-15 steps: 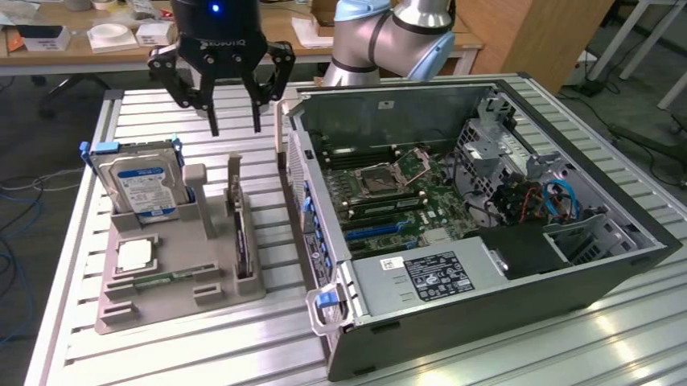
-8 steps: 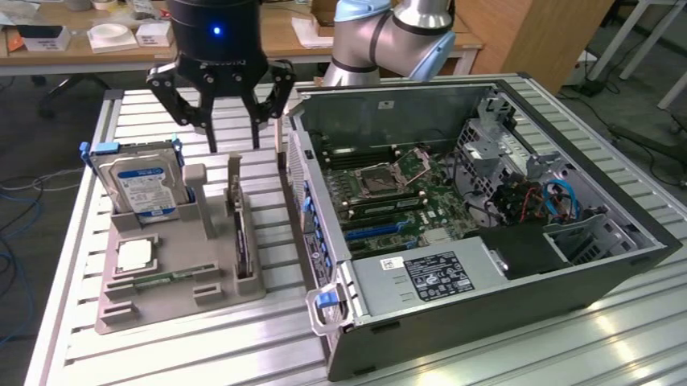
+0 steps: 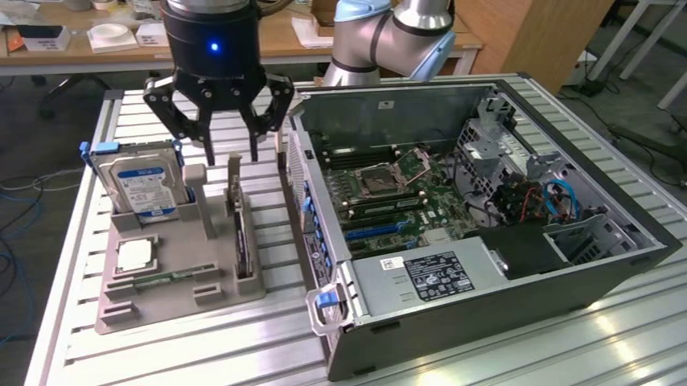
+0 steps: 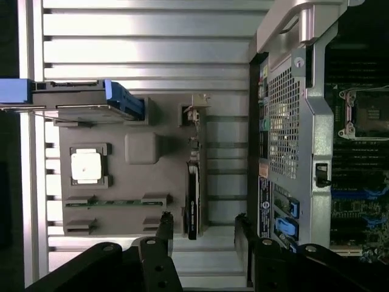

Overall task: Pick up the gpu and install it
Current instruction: 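Pick up the gpu and move the gpu toward the slot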

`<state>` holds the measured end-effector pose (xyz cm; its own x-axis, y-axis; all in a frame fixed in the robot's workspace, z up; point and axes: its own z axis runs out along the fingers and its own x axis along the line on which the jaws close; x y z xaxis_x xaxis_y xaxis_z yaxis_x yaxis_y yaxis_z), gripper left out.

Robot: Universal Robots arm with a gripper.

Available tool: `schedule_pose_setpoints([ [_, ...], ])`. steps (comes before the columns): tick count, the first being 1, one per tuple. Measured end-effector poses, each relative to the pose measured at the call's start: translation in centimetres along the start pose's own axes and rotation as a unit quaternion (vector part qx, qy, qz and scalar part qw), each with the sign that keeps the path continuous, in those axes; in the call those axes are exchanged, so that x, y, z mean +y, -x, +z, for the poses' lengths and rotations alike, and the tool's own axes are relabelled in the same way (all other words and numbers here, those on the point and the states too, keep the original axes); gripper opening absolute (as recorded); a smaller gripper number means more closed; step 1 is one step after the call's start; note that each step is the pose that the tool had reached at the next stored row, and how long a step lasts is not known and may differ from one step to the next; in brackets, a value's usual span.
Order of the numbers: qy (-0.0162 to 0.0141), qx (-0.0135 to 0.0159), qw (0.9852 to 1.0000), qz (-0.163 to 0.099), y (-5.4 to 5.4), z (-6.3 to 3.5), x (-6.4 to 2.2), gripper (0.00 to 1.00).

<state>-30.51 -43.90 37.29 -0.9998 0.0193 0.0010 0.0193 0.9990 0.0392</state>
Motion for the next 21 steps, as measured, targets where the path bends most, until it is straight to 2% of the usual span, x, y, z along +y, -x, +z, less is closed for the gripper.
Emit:
schedule_pose_setpoints([
  [4, 0.0000, 0.0000, 1.0000, 0.000, -0.1, 0.71, -0.23, 0.53],
  [13, 0.0000, 0.0000, 1.0000, 0.000, -0.2, 2.30, -1.35, 0.53],
  [21, 0.0000, 0.0000, 1.0000, 0.000, -0.2, 3.46, -1.85, 0.53],
])
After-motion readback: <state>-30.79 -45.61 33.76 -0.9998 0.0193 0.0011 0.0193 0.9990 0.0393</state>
